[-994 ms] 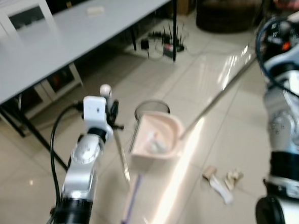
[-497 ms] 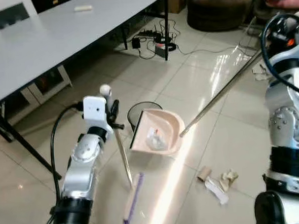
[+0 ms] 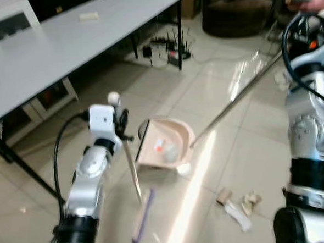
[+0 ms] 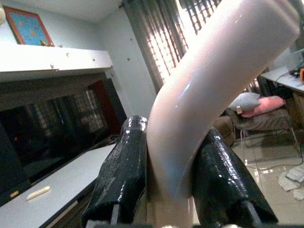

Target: Sweep floor

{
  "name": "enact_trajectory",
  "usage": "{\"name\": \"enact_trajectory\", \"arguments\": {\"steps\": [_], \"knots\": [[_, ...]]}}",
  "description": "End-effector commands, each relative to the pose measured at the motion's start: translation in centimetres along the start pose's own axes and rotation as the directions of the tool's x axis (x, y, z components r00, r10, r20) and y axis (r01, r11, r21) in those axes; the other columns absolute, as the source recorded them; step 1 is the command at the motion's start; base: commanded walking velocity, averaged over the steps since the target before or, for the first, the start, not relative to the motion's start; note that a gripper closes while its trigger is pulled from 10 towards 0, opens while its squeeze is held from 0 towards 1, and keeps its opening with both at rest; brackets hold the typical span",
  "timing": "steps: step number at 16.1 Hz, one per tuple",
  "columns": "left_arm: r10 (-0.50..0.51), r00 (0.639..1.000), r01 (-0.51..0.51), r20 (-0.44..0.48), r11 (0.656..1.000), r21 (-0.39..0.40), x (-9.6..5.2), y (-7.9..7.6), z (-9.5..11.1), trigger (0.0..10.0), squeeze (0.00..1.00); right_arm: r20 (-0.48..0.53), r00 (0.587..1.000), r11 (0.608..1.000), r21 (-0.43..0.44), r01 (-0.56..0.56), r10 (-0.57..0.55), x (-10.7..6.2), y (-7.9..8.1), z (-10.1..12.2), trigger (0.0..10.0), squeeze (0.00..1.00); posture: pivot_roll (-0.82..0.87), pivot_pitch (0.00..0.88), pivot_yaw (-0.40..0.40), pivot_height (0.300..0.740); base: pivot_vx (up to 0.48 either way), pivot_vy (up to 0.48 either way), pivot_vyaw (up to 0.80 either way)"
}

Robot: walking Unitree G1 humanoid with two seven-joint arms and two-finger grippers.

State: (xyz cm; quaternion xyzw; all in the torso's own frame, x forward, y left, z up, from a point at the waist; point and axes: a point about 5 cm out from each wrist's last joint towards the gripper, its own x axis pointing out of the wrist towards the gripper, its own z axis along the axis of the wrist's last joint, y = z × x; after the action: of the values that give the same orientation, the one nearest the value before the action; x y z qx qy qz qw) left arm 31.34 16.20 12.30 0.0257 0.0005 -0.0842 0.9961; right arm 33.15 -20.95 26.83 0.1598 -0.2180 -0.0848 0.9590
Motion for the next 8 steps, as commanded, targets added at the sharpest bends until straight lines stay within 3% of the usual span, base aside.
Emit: {"name": "enact_trajectory", "arguments": {"steps": [1, 8], "knots": [[0.008, 0.999, -0.009, 0.033, 1.0, 0.023, 0.17, 0.32, 0.93, 10.0, 0.0, 0.049, 0.998, 0.999, 0.033, -0.029, 0.027, 0.11, 0.71, 0.98, 10.0, 0.0, -0.02, 0.018, 0.059, 0.74, 0.398, 0.0, 0.0], [0.018, 1.0, -0.018, 0.019, 0.999, 0.032, -0.19, 0.77, 0.51, 10.0, 0.0, 0.041, 0.999, 0.999, 0.036, -0.018, 0.016, 0.04, 0.5, 0.6, 10.0, 0.0, -0.02, 0.024, 0.057, 0.74, 0.4, 0.0, 0.0]]}}
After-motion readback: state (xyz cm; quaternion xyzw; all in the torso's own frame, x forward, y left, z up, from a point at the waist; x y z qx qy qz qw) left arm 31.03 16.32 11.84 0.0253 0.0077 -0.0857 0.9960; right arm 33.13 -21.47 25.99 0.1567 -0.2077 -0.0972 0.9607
